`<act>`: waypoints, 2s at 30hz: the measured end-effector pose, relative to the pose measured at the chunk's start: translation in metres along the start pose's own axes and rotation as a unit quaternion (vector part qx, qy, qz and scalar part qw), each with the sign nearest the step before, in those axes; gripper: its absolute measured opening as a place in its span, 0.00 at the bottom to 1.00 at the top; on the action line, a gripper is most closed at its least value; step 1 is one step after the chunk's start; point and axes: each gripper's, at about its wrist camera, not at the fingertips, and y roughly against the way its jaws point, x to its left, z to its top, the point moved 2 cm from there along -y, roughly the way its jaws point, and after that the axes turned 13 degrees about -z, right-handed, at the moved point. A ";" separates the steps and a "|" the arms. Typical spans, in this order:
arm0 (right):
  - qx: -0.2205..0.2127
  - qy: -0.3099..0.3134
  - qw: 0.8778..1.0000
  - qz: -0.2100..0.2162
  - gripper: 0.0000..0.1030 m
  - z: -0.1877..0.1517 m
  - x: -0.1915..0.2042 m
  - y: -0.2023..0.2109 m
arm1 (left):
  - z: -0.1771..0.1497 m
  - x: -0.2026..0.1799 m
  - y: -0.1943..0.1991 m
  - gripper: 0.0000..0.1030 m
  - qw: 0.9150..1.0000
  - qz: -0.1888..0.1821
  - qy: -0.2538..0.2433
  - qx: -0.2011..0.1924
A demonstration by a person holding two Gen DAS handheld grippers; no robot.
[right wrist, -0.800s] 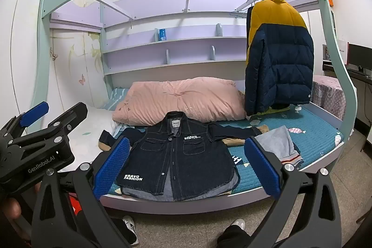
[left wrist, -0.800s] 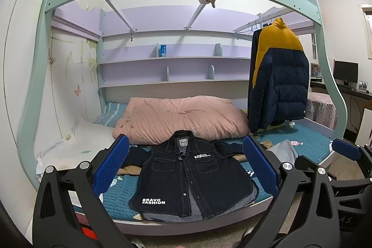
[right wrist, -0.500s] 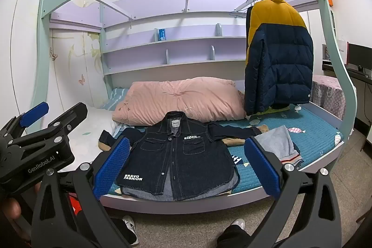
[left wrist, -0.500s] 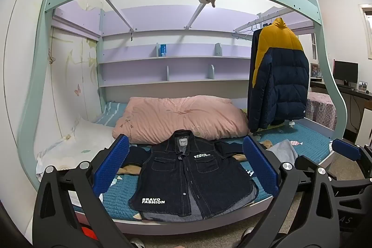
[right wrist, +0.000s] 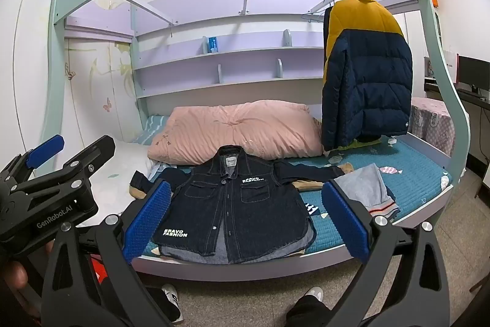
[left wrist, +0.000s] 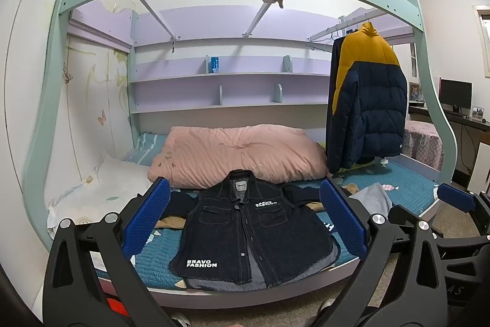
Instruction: Fold large clothes
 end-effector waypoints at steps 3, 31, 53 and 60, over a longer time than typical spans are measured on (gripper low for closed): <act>0.001 0.000 1.000 0.000 0.93 0.000 0.000 0.000 | -0.001 0.001 -0.002 0.95 1.000 -0.001 0.001 0.001; 0.002 -0.001 1.000 0.000 0.93 0.000 0.001 -0.002 | 0.000 0.001 -0.001 0.95 1.000 0.000 0.001 0.002; 0.002 -0.001 1.000 0.000 0.93 0.001 0.002 -0.002 | 0.000 0.001 -0.001 0.95 1.000 0.000 0.001 0.003; 0.003 -0.001 1.000 0.000 0.93 0.001 0.002 -0.002 | 0.000 0.001 -0.002 0.95 1.000 0.000 0.001 0.003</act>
